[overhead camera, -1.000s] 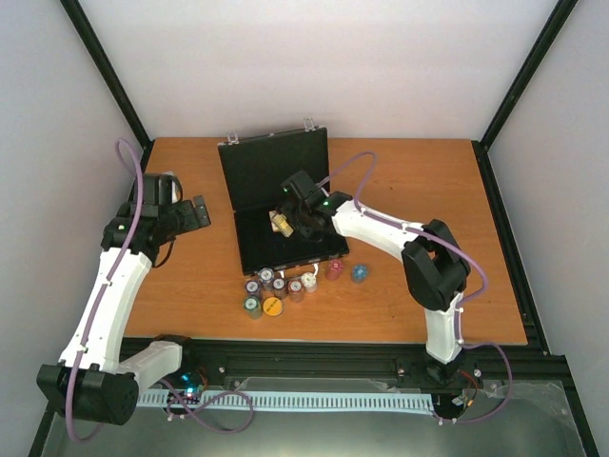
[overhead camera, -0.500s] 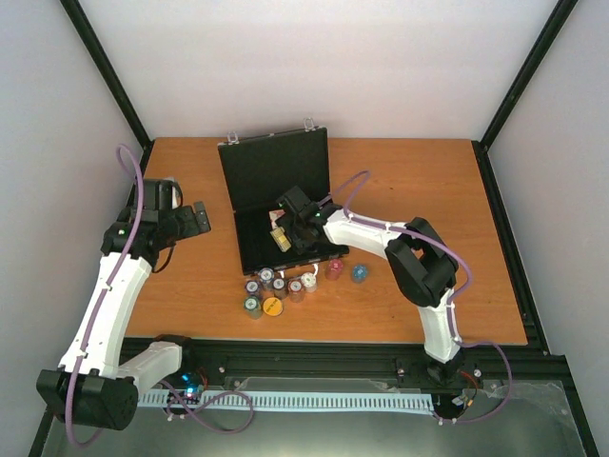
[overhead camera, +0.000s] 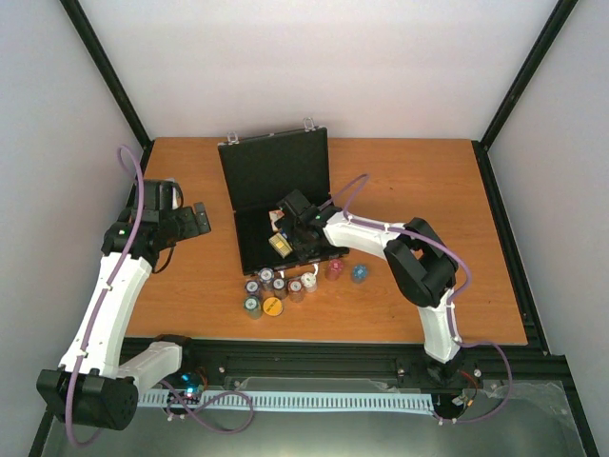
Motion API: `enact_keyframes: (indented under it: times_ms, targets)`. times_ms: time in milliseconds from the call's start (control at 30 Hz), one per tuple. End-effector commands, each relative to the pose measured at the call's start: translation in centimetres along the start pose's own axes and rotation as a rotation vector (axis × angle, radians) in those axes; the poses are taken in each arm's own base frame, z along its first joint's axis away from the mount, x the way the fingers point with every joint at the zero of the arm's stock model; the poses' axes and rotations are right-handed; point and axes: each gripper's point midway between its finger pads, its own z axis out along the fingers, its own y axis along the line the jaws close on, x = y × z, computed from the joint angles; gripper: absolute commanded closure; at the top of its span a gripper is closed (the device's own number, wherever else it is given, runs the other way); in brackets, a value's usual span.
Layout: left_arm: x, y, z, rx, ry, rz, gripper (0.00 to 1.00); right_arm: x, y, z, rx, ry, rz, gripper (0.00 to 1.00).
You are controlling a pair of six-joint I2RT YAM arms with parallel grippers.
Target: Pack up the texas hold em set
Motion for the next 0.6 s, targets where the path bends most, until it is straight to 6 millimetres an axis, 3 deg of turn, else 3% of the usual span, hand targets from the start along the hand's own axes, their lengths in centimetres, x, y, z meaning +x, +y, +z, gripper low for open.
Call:
enact_keyframes:
  times_ms: [0, 333, 467, 567]
  targets:
    - [-0.1, 0.0, -0.5, 0.001, -0.011, -0.002, 0.00, -0.1, 1.1, -1.0, -0.017, -0.015, -0.018, 0.18]
    - [0.0, -0.1, -0.3, 0.008, -0.010, 0.000, 0.00, -0.9, 4.4, -6.3, 0.011, -0.071, -0.286, 0.16]
    - [-0.1, -0.1, -0.3, 0.009, -0.011, 0.001, 0.00, -1.4, 5.0, -6.1, 0.049, -0.078, -0.438, 0.12]
    - [-0.4, -0.2, -0.4, 0.009, -0.017, 0.004, 0.00, -1.0, 6.1, -4.0, 0.052, -0.012, -0.587, 0.12]
